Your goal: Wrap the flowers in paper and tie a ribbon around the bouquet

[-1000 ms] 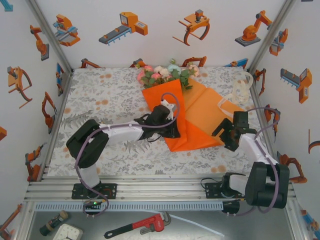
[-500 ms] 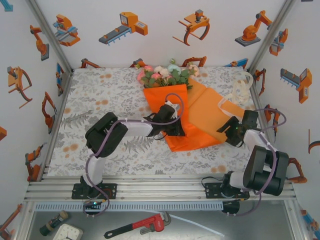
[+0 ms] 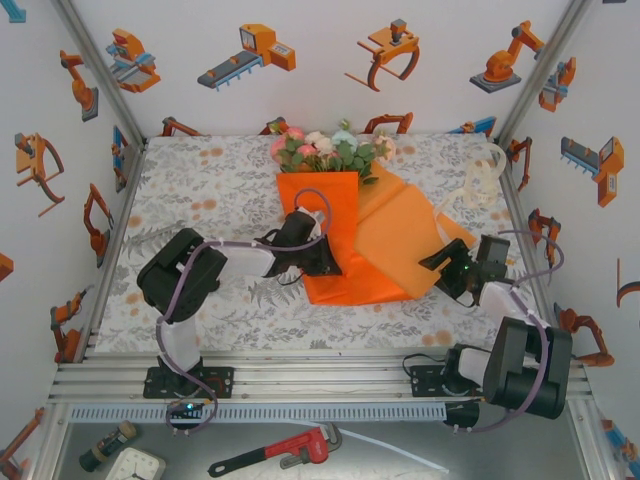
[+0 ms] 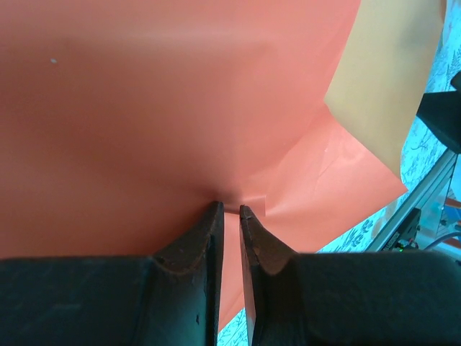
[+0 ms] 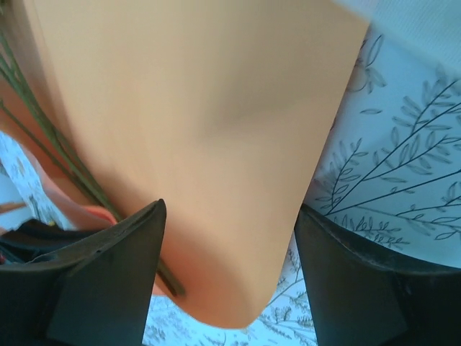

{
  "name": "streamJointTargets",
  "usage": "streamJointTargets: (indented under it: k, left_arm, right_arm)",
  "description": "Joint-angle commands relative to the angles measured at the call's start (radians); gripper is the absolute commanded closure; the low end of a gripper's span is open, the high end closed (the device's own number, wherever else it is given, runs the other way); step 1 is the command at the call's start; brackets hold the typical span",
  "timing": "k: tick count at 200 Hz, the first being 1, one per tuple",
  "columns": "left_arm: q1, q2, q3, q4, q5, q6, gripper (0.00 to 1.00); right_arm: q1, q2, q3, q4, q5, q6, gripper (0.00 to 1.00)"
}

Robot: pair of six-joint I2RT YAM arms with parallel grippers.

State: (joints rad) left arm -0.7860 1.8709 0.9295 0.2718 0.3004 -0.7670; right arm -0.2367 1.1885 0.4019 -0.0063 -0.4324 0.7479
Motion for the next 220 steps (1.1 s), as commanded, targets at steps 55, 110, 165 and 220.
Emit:
streamJointTargets:
  k: [55, 110, 165, 220]
  left_arm:
    - [0.008, -0.002, -0.021, -0.056, -0.012, 0.021, 0.79]
    - [0.008, 0.0, 0.003, -0.047, -0.009, 0.018, 0.79]
    - [0.007, 0.013, 0.016, -0.045, -0.004, 0.016, 0.79]
    - [-0.006, 0.028, 0.038, -0.035, -0.01, 0.005, 0.79]
  right_arm:
    - [0.006, 0.05, -0.081, 0.261, 0.2, 0.088, 0.41]
    - [0.148, 0.055, 0.049, 0.285, 0.004, 0.059, 1.0]
    - [0.381, -0.022, 0.27, 0.223, -0.011, 0.128, 1.0]
    - [0.442, -0.036, 0.408, 0.035, 0.067, 0.047, 1.0]
